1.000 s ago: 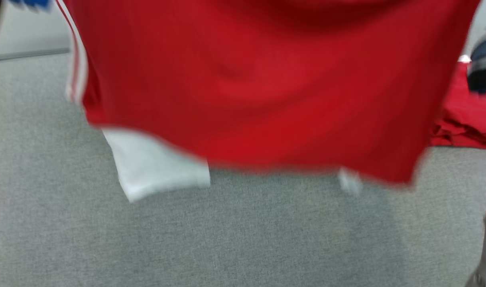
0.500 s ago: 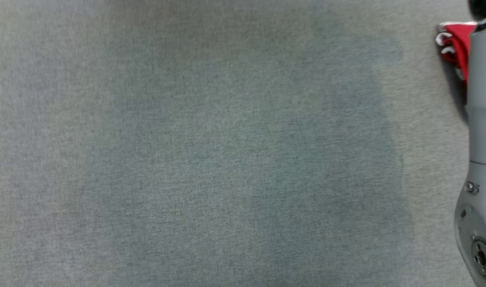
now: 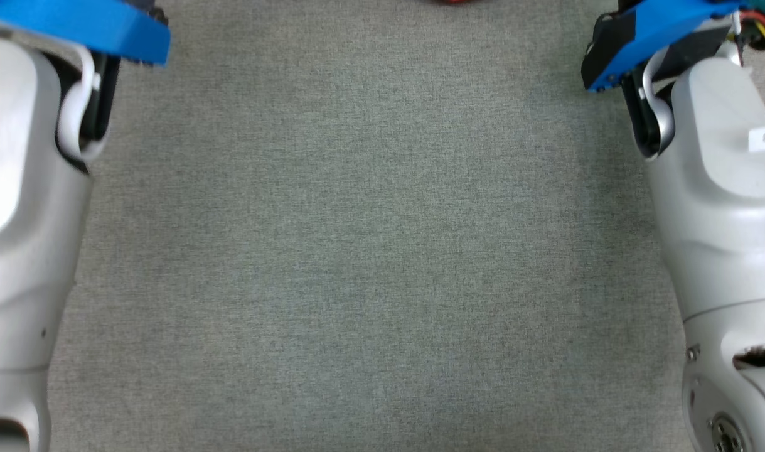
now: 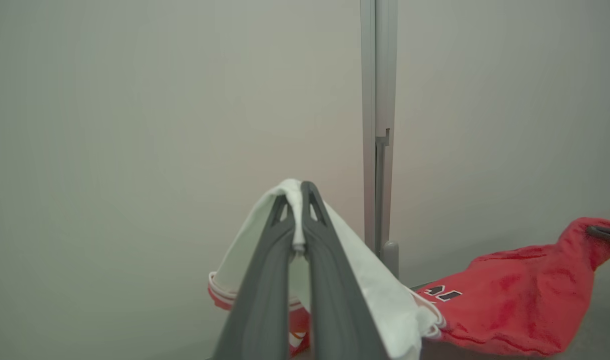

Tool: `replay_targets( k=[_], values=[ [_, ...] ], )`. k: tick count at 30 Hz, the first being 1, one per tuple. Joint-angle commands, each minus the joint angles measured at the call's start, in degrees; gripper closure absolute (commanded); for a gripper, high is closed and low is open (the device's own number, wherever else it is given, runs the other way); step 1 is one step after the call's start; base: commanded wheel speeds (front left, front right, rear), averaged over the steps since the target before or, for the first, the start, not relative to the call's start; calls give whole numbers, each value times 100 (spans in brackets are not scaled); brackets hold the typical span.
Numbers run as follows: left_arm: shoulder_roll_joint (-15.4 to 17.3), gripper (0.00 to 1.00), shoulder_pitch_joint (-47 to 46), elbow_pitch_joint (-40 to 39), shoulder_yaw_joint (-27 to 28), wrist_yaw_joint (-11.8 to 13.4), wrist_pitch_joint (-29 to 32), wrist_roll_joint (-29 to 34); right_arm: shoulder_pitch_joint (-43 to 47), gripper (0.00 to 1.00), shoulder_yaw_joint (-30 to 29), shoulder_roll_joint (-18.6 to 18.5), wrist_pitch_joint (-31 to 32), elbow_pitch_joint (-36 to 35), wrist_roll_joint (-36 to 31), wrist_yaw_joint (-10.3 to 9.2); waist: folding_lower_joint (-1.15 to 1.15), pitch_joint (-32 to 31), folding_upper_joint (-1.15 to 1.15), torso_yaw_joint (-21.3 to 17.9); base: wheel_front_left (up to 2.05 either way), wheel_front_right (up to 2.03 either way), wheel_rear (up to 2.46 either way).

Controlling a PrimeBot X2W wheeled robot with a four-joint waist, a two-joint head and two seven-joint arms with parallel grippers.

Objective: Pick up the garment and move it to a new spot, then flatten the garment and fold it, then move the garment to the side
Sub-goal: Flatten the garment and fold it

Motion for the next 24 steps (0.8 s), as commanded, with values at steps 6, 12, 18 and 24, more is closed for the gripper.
replay_targets(
  k=[6,12,18,24],
  values=[
    [12,100,1349,-1335,484,9,-38,-189,816,100,227,-94,-214,-441,796,-1,-1,-271,0,25,0,0,0],
    [-104,100,2965,-2343,803,154,-40,-325,2012,100,320,-268,-231,-1403,1451,-1,-1,-773,0,3,0,0,0],
    [-303,100,4645,-3009,1156,409,-41,-412,3334,100,396,-270,-120,-2326,1913,-1,-1,-1445,0,-82,0,0,0],
    [-482,100,5922,-3479,1098,464,-41,-399,4730,100,191,-197,277,-3312,2117,-1,-1,-2183,0,25,0,0,0]
  ],
)
